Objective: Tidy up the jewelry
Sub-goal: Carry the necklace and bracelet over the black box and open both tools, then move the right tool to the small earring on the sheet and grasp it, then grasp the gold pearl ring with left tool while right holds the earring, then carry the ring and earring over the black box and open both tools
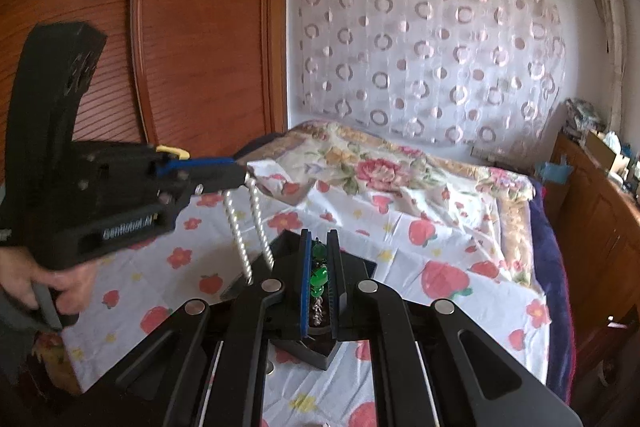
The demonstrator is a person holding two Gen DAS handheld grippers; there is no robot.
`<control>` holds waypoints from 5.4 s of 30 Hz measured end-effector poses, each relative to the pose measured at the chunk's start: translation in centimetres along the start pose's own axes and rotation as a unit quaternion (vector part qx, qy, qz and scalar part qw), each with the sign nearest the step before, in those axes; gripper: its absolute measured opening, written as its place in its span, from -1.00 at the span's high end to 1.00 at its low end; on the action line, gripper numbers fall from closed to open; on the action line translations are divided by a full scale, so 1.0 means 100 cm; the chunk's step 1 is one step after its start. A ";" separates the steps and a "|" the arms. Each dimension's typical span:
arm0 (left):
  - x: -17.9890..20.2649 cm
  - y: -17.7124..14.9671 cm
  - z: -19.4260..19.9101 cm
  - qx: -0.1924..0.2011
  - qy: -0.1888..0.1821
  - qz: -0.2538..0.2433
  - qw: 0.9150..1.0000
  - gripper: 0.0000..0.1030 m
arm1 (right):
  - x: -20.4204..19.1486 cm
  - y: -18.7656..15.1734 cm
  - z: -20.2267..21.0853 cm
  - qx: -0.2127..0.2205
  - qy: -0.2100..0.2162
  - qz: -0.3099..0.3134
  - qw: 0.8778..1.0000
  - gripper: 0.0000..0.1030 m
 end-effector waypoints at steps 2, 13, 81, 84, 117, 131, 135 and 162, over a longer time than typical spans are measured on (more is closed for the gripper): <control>-0.003 -0.008 -0.006 -0.007 0.001 0.002 1.000 0.87 | 0.002 -0.002 -0.010 -0.008 0.001 -0.007 1.000 0.83; -0.007 -0.036 -0.015 -0.024 0.002 0.008 1.000 0.86 | 0.001 -0.026 -0.060 -0.059 0.003 -0.034 0.998 0.83; 0.029 -0.146 -0.002 -0.064 -0.026 0.011 0.998 -0.85 | 0.011 -0.162 -0.013 -0.170 0.008 -0.055 0.984 0.75; 0.032 -0.147 -0.004 -0.069 -0.030 0.003 0.997 -0.85 | 0.011 -0.161 -0.009 -0.164 0.014 -0.054 0.985 0.76; 0.065 -0.147 -0.043 -0.131 -0.065 -0.043 0.988 0.74 | 0.024 -0.156 0.030 -0.117 0.021 -0.081 0.990 0.76; 0.064 -0.145 -0.041 -0.124 -0.069 -0.039 0.989 0.87 | 0.016 -0.148 0.031 -0.114 0.023 -0.077 0.990 0.76; 0.065 -0.144 -0.034 -0.118 -0.071 -0.037 0.990 0.88 | 0.017 -0.148 0.031 -0.115 0.023 -0.078 0.990 0.76; 0.034 -0.074 -0.009 -0.034 -0.035 -0.020 0.999 0.87 | -0.006 -0.076 0.009 -0.065 0.021 -0.039 0.997 0.76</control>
Point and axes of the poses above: each gripper's, at about its wrist camera, not at the fingertips, and z roughly against the way its jaws point, x to its right, y to its top, the point moved 2 cm from there along -z, roughly the way its jaws point, and after that the axes turned 4 degrees about x, right-handed, at the moved point
